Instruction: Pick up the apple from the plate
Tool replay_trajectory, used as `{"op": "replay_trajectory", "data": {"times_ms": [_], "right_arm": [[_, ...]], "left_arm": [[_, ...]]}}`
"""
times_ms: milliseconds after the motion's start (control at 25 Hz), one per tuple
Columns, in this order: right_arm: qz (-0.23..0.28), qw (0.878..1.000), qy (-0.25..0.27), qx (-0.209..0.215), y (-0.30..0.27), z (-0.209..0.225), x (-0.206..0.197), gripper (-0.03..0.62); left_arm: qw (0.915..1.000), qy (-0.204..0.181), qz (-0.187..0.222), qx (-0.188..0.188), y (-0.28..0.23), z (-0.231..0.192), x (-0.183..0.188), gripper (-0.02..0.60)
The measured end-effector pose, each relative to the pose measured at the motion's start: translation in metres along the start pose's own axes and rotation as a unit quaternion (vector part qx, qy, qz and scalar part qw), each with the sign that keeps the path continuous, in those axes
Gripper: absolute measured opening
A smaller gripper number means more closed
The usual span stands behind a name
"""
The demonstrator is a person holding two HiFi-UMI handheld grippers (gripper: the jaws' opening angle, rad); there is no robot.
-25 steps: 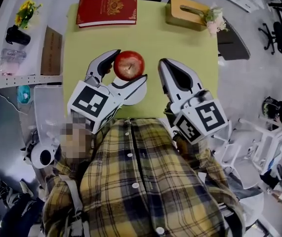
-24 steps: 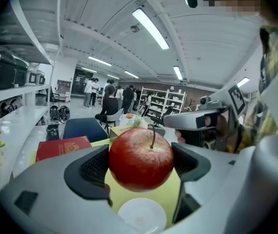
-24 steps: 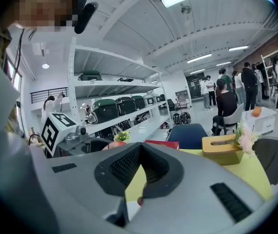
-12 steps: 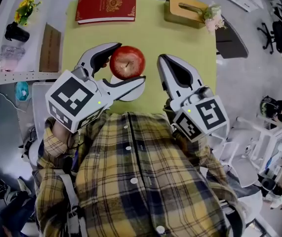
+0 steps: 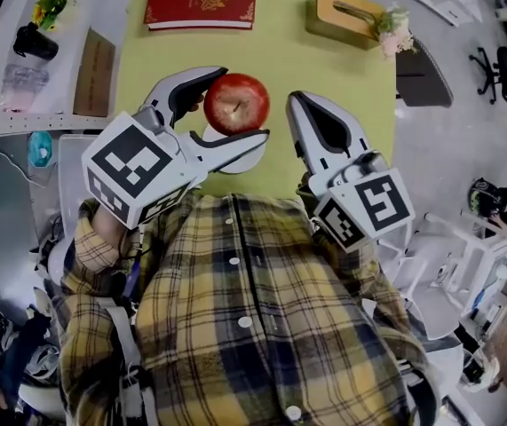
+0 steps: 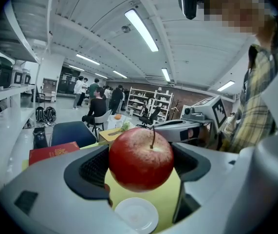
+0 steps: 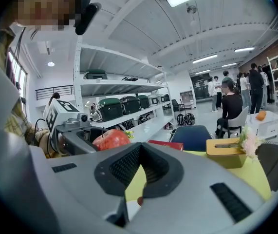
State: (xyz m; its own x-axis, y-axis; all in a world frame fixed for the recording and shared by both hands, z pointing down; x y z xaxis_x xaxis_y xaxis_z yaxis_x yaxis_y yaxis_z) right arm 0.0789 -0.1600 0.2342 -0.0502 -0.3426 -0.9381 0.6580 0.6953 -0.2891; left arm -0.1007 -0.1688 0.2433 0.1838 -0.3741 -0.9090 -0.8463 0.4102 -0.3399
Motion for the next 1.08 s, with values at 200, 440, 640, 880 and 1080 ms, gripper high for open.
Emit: {"op": "replay_trajectory", "data": {"times_ms": [200,440,640,880,1080], "right_arm": [[0.0,1.0,0.001,-0.001,0.0016,-0.0003,-0.0018,-0.003],[-0.004,1.0,0.002,-0.001,0.0025,-0.0028,-0.0043,-0.004],[-0.004,1.0,0.003,-0.001,0.005,-0.0045,-0.0066,-0.003],[-0.008,1.0,0.002,-0.003,0.0058,-0.0072,-0.0093,-0.004],[-0.008,1.0,0.002,-0.007,0.0085,-0.0068,-0.0093,-0.003]], "left_arm": [[1.0,0.001,0.002,-0.002,0.0002,0.0,-0.0019,0.39],[1.0,0.002,-0.006,-0.007,0.0002,0.002,-0.0053,0.39],[0.9999,0.005,-0.004,-0.009,-0.0004,0.0038,-0.0075,0.39],[0.9999,0.004,-0.007,-0.014,0.0008,0.0051,-0.0095,0.39],[0.9998,0.004,-0.006,-0.019,-0.0008,0.0062,-0.0096,0.39]]}}
Point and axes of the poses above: the fingertips, and each gripper's own axes: y backward along the fingers, z to its right, x out of its top, the point moved 9 cm from there along y, backward along the fingers
